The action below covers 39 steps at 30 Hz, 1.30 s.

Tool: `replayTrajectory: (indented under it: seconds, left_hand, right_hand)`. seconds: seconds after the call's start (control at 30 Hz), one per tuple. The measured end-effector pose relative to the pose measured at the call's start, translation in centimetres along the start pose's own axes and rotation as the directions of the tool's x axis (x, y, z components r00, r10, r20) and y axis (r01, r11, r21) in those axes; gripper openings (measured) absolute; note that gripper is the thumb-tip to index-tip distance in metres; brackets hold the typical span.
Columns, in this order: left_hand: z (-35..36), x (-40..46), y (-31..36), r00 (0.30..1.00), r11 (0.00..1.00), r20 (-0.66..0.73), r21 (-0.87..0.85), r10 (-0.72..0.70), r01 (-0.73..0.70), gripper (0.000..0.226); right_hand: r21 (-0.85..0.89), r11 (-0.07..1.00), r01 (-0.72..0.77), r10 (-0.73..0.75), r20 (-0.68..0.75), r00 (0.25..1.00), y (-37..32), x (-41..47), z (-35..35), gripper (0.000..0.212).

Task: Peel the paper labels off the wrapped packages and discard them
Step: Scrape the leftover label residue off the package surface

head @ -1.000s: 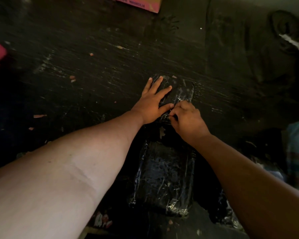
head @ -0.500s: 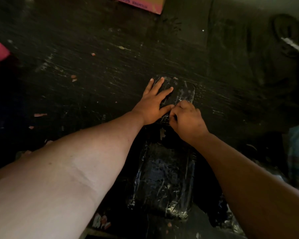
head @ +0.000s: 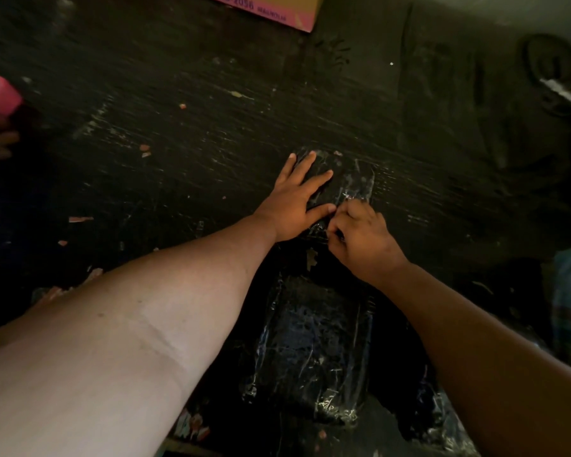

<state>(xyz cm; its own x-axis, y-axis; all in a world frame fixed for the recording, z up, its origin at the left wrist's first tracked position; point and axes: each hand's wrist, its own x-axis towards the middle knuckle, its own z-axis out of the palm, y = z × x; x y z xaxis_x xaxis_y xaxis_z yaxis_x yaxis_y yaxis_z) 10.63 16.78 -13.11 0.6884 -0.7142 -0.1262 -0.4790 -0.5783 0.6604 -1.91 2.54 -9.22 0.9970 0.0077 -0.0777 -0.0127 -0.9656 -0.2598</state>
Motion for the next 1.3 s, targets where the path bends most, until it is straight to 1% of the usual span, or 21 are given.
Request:
replayTrajectory:
  seconds: [0.13,0.23,0.33,0.43,0.5,0.6,0.67,0.77,0.83,0.9,0.97,1.03,1.07,1.13,1.2,1.3]
  left_hand:
    - [0.0,0.0,0.0,1.0,1.0,0.008,0.006,0.0,0.0,0.069]
    - [-0.1,0.0,0.0,1.0,1.0,0.011,0.012,0.0,0.0,0.069]
    - [-0.1,0.0,0.0,1.0,1.0,0.015,0.009,-0.005,0.005,0.069]
    - [0.0,-0.1,-0.1,1.0,1.0,0.011,0.01,-0.008,0.008,0.069]
    - [-0.1,-0.1,0.0,0.999,1.0,0.028,0.006,-0.018,0.018,0.069]
    - [-0.3,-0.1,0.4,0.997,0.999,0.061,0.03,-0.041,0.04,0.07]
    - [-0.5,-0.1,0.5,0.995,0.996,0.081,0.067,-0.06,0.055,0.071]
    - [-0.8,-0.2,1.1,0.989,0.986,0.119,0.153,-0.085,0.066,0.073]
    - [-1.3,-0.2,1.8,0.979,0.974,0.16,0.211,-0.123,0.088,0.073]
    - [-1.9,0.0,2.6,0.966,0.953,0.195,0.281,-0.169,0.11,0.074]
    - [-2.6,0.2,3.7,0.96,0.918,0.209,0.385,-0.185,0.093,0.074]
    - [-3.3,0.6,5.3,0.97,0.869,0.184,0.493,-0.157,0.047,0.072]
    - [-3.5,0.9,6.4,0.977,0.856,0.165,0.516,-0.135,0.031,0.071]
    - [-3.4,1.6,9.6,0.987,0.86,0.138,0.51,-0.083,0.001,0.072]
    - [-2.5,2.2,13.6,0.991,0.873,0.133,0.483,-0.003,-0.062,0.071]
    - [-0.1,3.0,20.8,0.977,0.889,0.182,0.422,0.112,-0.181,0.068]
  right_hand:
    - [-0.005,1.0,0.028,-0.028,-0.012,1.0,0.1,-0.4,0.0,0.011]
    - [0.038,0.999,0.03,-0.03,-0.011,0.999,0.1,-0.7,-0.1,0.01]
    - [0.177,0.984,-0.015,0.017,-0.01,1.0,0.3,-1.0,-0.4,0.005]
    - [0.334,0.936,-0.108,0.117,-0.006,0.993,0.2,-1.2,-1.4,0.004]
    - [0.38,0.911,-0.162,0.179,-0.008,0.984,0.0,-1.5,-2.2,0.007]
    - [0.368,0.911,-0.188,0.198,0.011,0.98,-0.4,-2.0,-3.3,0.006]
    - [0.376,0.896,-0.237,0.25,0.015,0.968,-0.6,-2.2,-3.9,0.005]
    - [0.476,0.813,-0.335,0.37,0.021,0.929,-0.8,-3.3,-5.3,0.008]
    - [0.507,0.779,-0.37,0.414,0.028,0.91,-0.7,-4.4,-6.6,0.012]
    - [0.491,0.778,-0.392,0.452,-0.002,0.892,-0.1,-5.6,-8.3,0.015]
    - [0.466,0.781,-0.416,0.489,-0.043,0.871,0.9,-6.9,-10.2,0.016]
    - [0.468,0.775,-0.424,0.517,-0.086,0.852,2.3,-8.4,-12.4,0.017]
    - [0.478,0.775,-0.412,0.522,-0.119,0.845,3.0,-9.3,-13.6,0.018]
    - [0.485,0.789,-0.378,0.512,-0.18,0.84,4.9,-11.4,-16.2,0.019]
    - [0.467,0.809,-0.357,0.49,-0.201,0.848,6.9,-13.7,-18.7,0.022]
    - [0.403,0.828,-0.39,0.504,-0.231,0.832,10.1,-17.8,-22.5,0.021]
